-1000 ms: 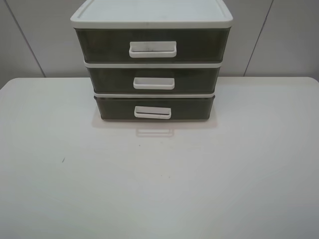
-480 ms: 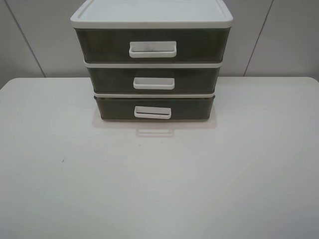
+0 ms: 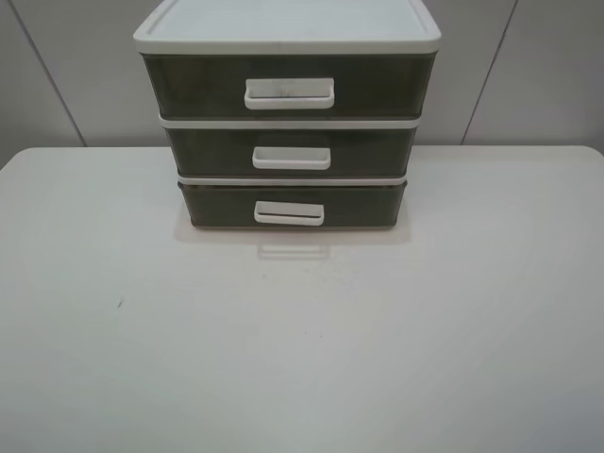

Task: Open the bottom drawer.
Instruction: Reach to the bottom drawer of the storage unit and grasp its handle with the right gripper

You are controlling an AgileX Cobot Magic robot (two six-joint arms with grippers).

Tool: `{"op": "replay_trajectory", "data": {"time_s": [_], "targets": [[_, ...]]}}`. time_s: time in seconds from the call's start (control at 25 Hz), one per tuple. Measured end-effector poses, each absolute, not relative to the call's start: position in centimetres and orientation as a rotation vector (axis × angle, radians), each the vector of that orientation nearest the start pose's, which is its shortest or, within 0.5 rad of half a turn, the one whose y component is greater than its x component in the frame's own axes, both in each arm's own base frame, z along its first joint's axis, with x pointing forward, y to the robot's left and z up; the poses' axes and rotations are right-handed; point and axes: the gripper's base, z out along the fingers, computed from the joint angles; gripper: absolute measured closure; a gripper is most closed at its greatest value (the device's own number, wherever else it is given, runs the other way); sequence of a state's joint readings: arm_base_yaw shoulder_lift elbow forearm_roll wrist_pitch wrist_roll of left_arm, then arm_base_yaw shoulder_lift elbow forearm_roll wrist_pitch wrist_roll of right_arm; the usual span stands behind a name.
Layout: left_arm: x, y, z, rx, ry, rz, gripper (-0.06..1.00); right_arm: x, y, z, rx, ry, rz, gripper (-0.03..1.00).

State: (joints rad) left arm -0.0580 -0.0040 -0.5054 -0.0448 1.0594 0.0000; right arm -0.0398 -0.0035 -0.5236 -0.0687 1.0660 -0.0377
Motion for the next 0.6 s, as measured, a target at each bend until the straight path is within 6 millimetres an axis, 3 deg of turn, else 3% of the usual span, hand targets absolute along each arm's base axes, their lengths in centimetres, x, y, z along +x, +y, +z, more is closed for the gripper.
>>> {"op": "replay_trajectory", "data": {"time_s": [0.4, 0.6], "targets": [[-0.6, -0.3, 27.9, 0.061, 2.033, -0.090, 0.20, -0.7, -0.8, 28.4, 0.068, 2.035, -0.141, 0.24], [-0.6, -0.3, 27.9, 0.061, 2.033, -0.090, 0.20, 2.5, -1.0, 30.1, 0.068, 2.070, -0.141, 0.24]]}}
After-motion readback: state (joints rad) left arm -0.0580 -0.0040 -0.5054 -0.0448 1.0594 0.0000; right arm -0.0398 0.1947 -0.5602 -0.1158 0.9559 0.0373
